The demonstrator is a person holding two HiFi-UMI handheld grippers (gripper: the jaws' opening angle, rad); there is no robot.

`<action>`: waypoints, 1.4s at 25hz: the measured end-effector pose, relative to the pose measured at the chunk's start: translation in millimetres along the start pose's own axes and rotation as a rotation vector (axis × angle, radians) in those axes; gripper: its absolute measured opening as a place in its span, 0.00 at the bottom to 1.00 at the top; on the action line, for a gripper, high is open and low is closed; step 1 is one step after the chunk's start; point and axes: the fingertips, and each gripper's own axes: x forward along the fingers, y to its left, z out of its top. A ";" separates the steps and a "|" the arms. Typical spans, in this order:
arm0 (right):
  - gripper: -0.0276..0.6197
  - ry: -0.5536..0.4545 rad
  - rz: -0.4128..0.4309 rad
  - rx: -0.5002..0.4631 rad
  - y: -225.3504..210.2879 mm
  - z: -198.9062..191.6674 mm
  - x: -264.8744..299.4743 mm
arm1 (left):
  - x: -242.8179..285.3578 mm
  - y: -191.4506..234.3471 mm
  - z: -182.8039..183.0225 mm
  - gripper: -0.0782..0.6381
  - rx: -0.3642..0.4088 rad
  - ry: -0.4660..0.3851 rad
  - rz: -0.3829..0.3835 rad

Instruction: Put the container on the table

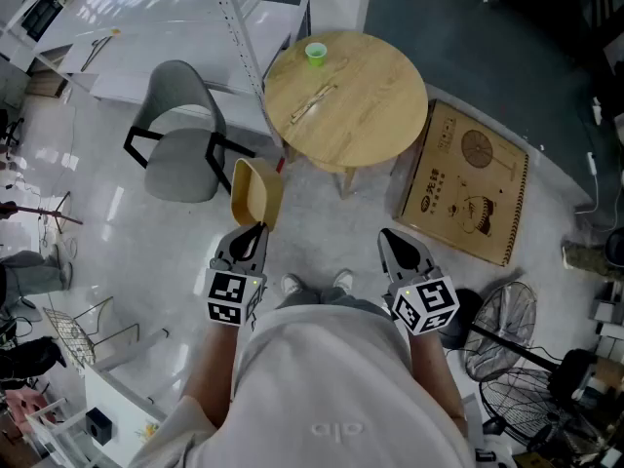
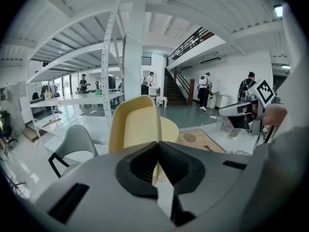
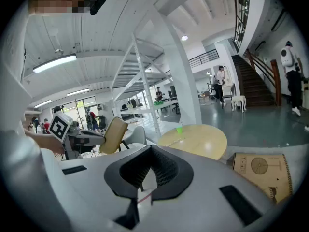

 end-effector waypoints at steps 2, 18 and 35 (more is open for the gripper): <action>0.08 0.003 0.003 -0.010 14.7 2.5 2.8 | -12.2 9.9 -3.2 0.14 -0.013 -0.001 0.006; 0.08 0.012 -0.001 -0.056 96.2 5.7 21.5 | -84.7 55.3 -42.4 0.14 -0.093 -0.041 0.021; 0.08 0.082 -0.019 -0.054 94.4 1.6 86.0 | -58.7 111.9 -62.5 0.14 -0.119 0.018 0.023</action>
